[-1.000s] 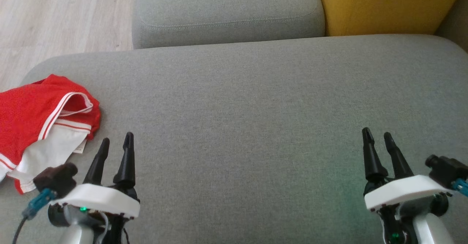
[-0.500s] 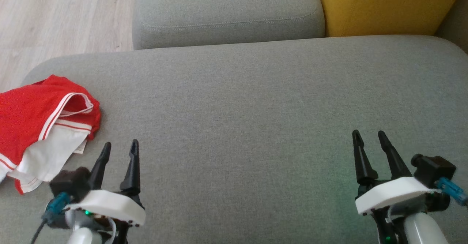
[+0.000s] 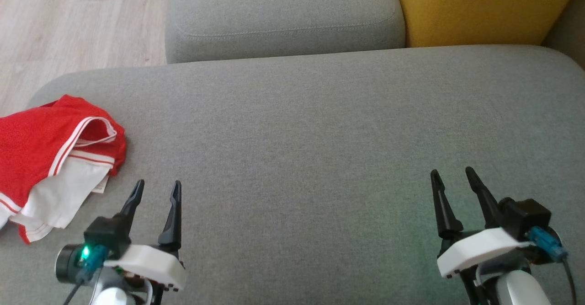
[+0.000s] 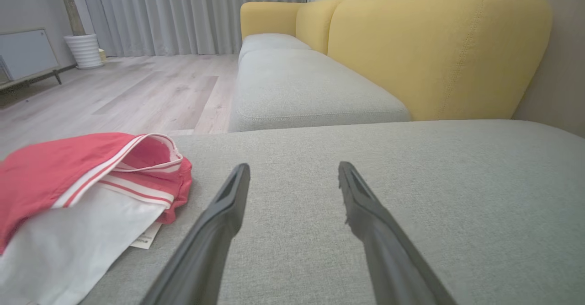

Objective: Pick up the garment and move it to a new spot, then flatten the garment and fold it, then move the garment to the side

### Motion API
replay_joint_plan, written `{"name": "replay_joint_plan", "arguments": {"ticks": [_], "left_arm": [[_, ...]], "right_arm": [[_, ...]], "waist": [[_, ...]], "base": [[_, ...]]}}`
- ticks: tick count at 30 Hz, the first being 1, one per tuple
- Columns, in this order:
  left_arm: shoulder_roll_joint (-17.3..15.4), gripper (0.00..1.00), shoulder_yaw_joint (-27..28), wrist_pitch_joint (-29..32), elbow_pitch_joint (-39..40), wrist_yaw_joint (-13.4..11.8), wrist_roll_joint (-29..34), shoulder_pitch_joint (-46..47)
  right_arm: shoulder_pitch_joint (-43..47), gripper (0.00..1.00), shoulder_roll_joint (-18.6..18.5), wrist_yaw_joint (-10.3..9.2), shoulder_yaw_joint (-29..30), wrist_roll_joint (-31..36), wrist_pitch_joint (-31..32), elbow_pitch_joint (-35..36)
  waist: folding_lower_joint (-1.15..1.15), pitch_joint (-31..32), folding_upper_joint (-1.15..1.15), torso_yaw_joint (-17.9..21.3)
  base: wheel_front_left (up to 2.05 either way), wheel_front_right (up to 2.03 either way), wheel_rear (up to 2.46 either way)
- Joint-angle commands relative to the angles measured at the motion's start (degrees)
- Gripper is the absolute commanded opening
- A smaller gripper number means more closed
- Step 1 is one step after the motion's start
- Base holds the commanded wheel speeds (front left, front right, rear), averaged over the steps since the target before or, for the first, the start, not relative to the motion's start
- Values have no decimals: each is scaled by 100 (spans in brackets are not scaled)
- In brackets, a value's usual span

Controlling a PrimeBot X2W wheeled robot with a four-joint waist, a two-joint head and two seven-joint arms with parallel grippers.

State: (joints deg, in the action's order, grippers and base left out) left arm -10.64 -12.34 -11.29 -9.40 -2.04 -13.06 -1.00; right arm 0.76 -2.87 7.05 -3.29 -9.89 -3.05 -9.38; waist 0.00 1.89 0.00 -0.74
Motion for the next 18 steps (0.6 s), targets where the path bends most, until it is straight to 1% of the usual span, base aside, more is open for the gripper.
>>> {"name": "replay_joint_plan", "arguments": {"ticks": [1,7,18], "left_arm": [[-149,100,145,-104,171,-47,186,178],[-144,100,120,-205,132,-94,426,147],[-68,100,155,-292,53,-61,546,61]], "right_arm": [[-171,100,-9,38,-130,189,-77,244],[-137,100,-1,40,-128,426,-126,264],[-80,100,-2,44,-170,501,-191,307]], "waist": [[0,4,0,-2],[0,15,0,-8],[0,28,0,-14]], "base": [[0,0,0],[0,0,0],[0,0,0]]}}
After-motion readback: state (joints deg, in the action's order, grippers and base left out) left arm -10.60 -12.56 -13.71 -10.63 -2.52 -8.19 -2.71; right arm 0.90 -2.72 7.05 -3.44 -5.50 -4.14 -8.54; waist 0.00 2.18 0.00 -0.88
